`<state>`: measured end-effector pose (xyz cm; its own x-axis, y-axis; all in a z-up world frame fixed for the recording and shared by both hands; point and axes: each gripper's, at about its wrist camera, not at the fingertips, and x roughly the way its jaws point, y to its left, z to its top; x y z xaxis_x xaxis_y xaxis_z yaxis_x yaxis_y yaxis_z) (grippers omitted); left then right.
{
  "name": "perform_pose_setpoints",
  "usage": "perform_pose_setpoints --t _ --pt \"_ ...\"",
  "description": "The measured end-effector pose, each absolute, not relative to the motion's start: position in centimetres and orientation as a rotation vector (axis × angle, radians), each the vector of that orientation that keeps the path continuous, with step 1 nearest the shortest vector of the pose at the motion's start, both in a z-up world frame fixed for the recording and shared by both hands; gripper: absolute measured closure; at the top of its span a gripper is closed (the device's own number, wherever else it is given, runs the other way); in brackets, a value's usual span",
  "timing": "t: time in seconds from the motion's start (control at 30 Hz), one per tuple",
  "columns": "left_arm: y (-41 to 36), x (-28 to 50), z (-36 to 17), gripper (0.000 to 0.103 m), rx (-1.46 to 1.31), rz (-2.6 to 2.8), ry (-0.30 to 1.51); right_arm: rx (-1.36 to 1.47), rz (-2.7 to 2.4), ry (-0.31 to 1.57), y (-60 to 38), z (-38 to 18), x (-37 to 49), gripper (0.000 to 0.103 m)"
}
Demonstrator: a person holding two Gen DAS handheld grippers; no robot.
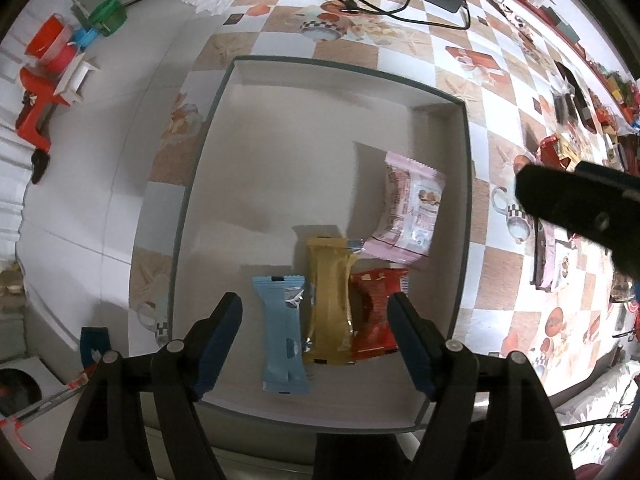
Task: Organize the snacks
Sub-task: 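Carry the gold bar and pink pack into the white tray and open both tools, then withdraw both tools from the tray back toward the snack pile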
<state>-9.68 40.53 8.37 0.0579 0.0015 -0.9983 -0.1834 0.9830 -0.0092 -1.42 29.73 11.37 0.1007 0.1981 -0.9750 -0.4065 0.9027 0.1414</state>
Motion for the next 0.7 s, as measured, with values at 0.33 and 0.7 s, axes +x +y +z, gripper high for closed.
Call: perform_pose_setpoints --t 0.33,0.7 --pt "38.4 -8.8 9.1 0.025 -0.105 0.125 1.499 -0.122 0.412 1.329 27.1 13.7 -1.3 0.01" --pt "35.6 -8.3 9.8 0.025 -0.045 0.08 1.486 -0.066 0.384 1.302 24.1 14.9 -1.5 0.01"
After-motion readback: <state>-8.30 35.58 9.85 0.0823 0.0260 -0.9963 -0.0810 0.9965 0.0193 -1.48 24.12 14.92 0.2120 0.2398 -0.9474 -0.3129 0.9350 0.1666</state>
